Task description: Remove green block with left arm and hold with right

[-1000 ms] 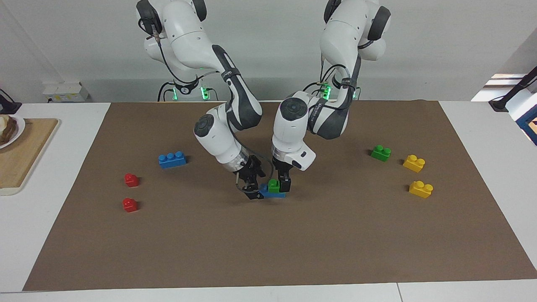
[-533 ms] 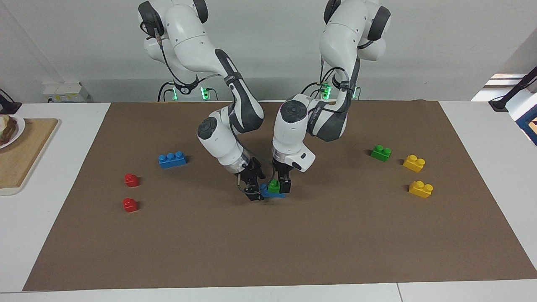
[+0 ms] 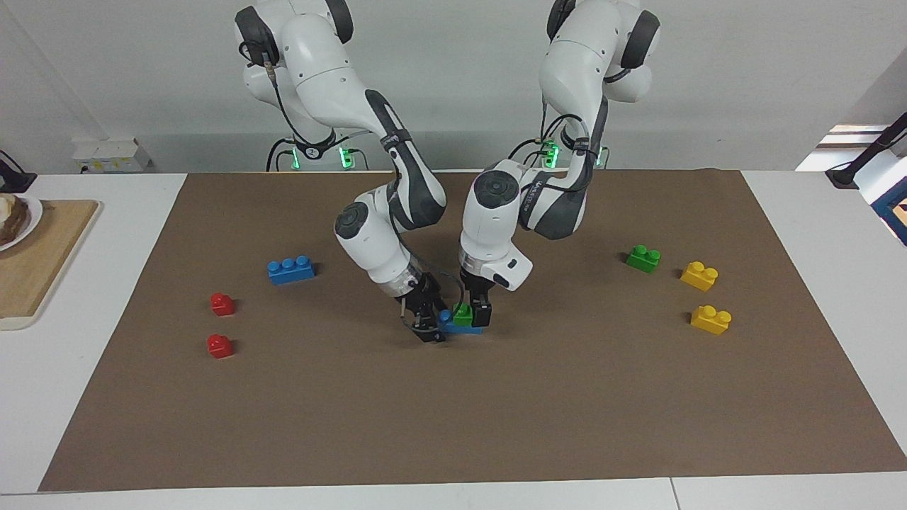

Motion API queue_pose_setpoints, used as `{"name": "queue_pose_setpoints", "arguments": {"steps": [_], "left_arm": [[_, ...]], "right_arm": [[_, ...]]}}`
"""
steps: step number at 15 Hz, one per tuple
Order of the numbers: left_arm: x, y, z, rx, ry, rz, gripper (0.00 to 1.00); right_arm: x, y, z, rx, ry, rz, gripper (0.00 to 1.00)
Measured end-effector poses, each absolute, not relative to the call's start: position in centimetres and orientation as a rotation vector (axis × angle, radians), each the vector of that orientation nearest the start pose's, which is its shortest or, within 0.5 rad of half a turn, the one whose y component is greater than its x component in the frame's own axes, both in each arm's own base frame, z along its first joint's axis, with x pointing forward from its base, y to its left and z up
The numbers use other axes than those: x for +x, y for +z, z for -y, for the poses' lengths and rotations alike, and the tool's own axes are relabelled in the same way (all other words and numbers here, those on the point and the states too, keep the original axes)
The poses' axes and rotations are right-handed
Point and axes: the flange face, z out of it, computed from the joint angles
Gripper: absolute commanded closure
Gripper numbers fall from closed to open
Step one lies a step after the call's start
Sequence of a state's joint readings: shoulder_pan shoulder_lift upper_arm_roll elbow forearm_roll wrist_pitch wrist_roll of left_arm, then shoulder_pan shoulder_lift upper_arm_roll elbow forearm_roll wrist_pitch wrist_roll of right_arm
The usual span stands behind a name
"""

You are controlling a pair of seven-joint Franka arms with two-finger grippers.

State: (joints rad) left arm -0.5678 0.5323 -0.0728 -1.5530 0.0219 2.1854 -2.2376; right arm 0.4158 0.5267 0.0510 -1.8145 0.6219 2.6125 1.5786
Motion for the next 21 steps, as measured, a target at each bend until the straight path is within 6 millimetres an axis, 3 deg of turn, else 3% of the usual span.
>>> {"name": "queue_pose_setpoints", "arguments": {"steps": [3, 7, 10, 12, 13, 19, 21], "left_arm": [[57.0, 34.9, 41.4, 2.12, -0.007, -2.177, 0.0], [57.0, 34.9, 41.4, 2.121, -0.007, -2.178, 0.0], [56.9, 34.7, 41.4, 2.12, -0.007, -2.182, 0.44], [56.9, 34.6, 41.3, 2.126, 0.007, -2.179, 0.92], [57.1, 34.8, 41.3, 2.125, 0.022, -2.172, 1.0], [57.3, 35.3, 41.0, 2.127, 0.044, -2.163, 1.0], [57.2, 36.5, 40.8, 2.123, 0.045, -2.167, 1.0]], "right_arm": [[60.9, 27.4, -28.9, -1.866, 0.289, -1.947, 1.0], [60.9, 27.4, -28.9, -1.867, 0.288, -1.945, 1.0], [60.9, 27.4, -28.9, -1.867, 0.288, -1.945, 1.0], [60.9, 27.4, -28.9, -1.868, 0.288, -1.945, 1.0], [60.8, 27.4, -29.0, -1.873, 0.287, -1.94, 1.0], [60.8, 27.5, -29.2, -1.894, 0.282, -1.915, 1.0], [60.8, 27.7, -29.4, -1.895, 0.279, -1.908, 1.0]]}}
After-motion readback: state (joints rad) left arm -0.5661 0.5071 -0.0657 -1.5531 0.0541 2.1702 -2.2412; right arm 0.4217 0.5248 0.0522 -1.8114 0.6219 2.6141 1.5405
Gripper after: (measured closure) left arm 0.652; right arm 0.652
